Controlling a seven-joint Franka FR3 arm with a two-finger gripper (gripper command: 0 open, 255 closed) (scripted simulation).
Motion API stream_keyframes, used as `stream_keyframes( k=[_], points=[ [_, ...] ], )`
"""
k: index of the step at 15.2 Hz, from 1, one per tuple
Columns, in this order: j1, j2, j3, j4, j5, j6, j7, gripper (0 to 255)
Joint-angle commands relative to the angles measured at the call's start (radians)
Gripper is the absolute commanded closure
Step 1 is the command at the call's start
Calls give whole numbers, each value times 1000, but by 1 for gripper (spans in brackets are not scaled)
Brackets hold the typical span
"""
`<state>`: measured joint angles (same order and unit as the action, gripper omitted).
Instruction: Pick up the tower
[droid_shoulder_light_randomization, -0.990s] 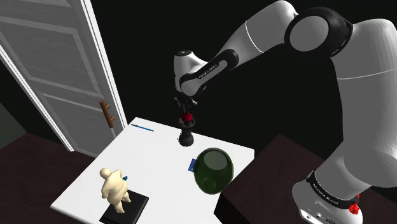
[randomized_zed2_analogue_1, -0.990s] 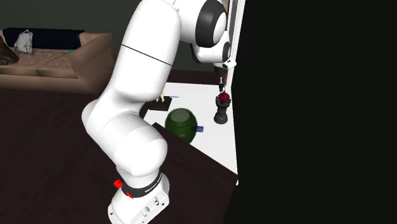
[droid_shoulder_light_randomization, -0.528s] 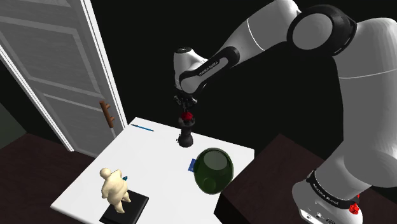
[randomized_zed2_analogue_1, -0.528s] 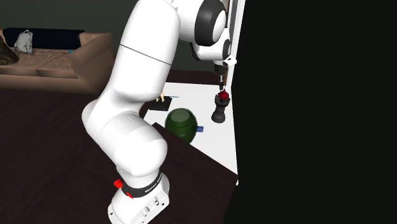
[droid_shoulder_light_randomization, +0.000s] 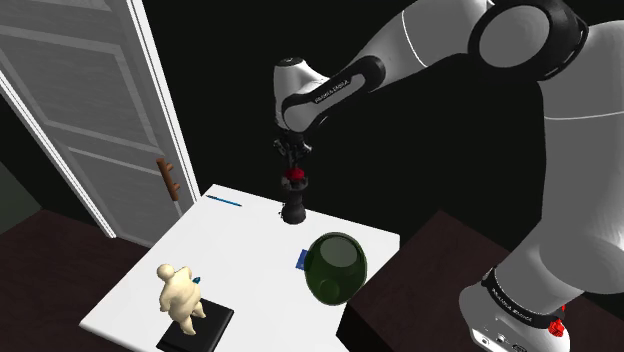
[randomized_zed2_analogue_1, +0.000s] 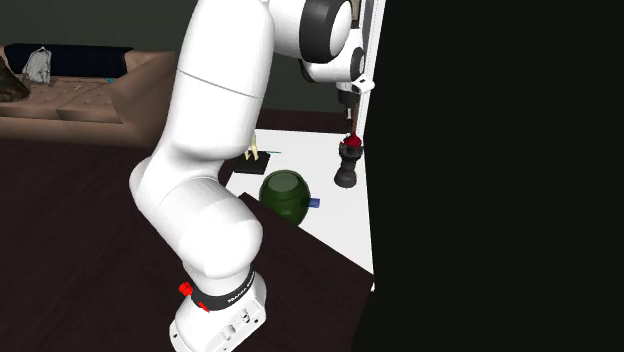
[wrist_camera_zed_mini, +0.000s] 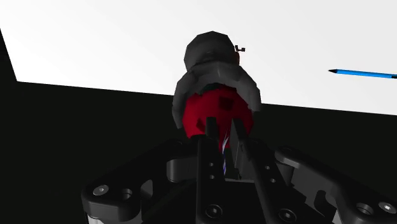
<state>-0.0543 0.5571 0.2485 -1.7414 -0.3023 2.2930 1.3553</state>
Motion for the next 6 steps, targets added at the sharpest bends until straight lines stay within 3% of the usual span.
stream_keyframes(
  k=[1,6],
  points=[
    [0,-11,4,11,6,-21,-3,255],
    [-3,-35,10,18,16,-51,-12,255]
  ],
)
